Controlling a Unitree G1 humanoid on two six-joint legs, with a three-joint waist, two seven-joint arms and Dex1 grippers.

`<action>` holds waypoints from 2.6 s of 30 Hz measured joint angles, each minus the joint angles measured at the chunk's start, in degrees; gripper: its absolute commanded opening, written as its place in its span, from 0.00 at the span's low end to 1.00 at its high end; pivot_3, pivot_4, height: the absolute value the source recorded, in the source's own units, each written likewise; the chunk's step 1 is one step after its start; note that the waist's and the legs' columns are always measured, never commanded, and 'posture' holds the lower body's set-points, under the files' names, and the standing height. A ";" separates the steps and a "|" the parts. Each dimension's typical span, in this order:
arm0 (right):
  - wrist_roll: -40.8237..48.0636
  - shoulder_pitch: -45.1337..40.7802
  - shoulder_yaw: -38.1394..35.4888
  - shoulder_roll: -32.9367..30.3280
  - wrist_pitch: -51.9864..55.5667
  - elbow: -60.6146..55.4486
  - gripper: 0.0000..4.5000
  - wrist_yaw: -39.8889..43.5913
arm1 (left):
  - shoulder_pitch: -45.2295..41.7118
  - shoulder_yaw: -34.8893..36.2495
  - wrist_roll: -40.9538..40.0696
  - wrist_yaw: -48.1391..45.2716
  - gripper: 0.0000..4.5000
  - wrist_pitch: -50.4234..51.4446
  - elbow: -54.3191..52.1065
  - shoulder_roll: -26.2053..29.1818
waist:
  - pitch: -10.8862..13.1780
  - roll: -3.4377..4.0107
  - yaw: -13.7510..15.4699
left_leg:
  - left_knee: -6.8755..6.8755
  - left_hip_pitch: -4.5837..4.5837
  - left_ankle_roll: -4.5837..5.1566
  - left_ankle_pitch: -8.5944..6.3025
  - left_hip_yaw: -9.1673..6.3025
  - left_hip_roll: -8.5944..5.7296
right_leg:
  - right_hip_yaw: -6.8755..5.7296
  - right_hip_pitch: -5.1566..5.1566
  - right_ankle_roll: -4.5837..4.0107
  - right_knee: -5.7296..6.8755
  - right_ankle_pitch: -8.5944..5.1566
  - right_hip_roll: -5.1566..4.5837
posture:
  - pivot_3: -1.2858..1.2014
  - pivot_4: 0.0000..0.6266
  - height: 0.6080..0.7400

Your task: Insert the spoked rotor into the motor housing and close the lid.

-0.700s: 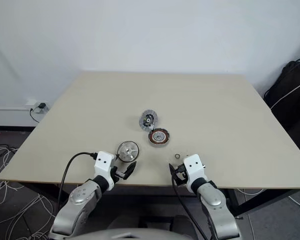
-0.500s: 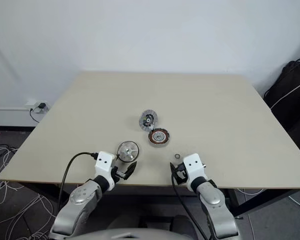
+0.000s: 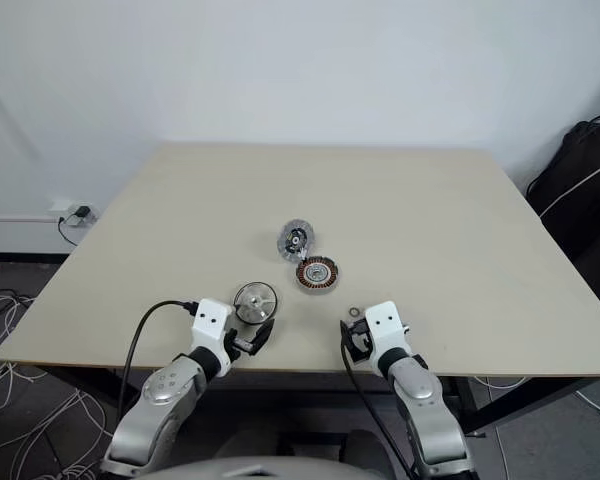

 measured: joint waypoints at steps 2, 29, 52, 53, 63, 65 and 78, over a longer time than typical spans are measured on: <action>-0.21 -2.34 0.06 0.47 0.14 2.48 1.00 -0.32 | -0.16 0.00 0.04 0.07 1.00 -0.04 0.40 -0.03 | 0.01 0.01 -0.03 | 0.00 0.00 -0.01 0.00 0.00 0.00 | 0.00 -0.01 -0.01 0.01 0.01 0.01 | 0.52 0.00 1.00; 4.13 -7.46 -2.46 3.40 0.70 12.64 0.15 0.76 | 0.32 -0.03 0.28 0.41 1.00 -0.74 0.83 0.07 | -0.20 0.15 0.09 | -0.12 0.17 -0.01 0.00 -0.01 -0.01 | -0.06 0.17 -0.08 -0.05 -0.04 -0.05 | 0.52 0.00 1.00; -0.44 -26.54 2.70 7.00 4.11 20.61 0.15 -0.55 | 0.34 -0.43 0.29 0.57 1.00 -0.78 0.78 -0.09 | 0.02 0.28 -0.92 | -0.15 -0.01 -0.10 0.05 0.00 -0.04 | -0.01 -0.11 -0.10 0.04 0.00 0.01 | 0.52 0.00 1.00; -0.59 -27.52 2.68 7.17 3.47 22.41 0.15 -0.60 | 0.38 -0.45 0.28 0.66 1.00 -0.80 0.75 -0.14 | 0.02 0.28 -0.95 | -0.17 -0.01 -0.13 0.07 -0.01 -0.04 | -0.02 -0.12 -0.10 0.05 0.00 0.01 | 0.52 0.00 1.00; -0.51 -34.18 2.49 9.61 -2.04 35.26 0.15 0.98 | 1.81 -0.41 0.33 1.89 1.00 -1.24 0.71 -0.87 | 0.01 0.30 -1.81 | -0.23 0.04 -0.20 0.11 -0.01 -0.05 | -0.01 -0.12 -0.11 0.08 0.02 0.04 | 0.52 0.00 1.00; -0.53 -34.88 2.49 10.06 -2.84 37.04 0.15 1.15 | 1.87 -0.41 0.36 2.06 1.00 -1.33 0.71 -1.05 | 0.01 0.31 -2.10 | -0.23 0.04 -0.21 0.12 -0.02 -0.05 | -0.02 -0.12 -0.11 0.09 0.02 0.05 | 0.52 0.00 1.00; -0.55 -39.12 1.05 10.86 -6.20 44.77 0.15 1.12 | 2.15 -0.25 0.50 2.77 1.00 -2.55 0.71 -1.17 | 0.01 0.35 -2.42 | -0.26 0.09 -0.31 0.18 -0.03 -0.04 | -0.01 -0.13 -0.10 0.16 0.07 0.09 | 0.52 0.00 1.00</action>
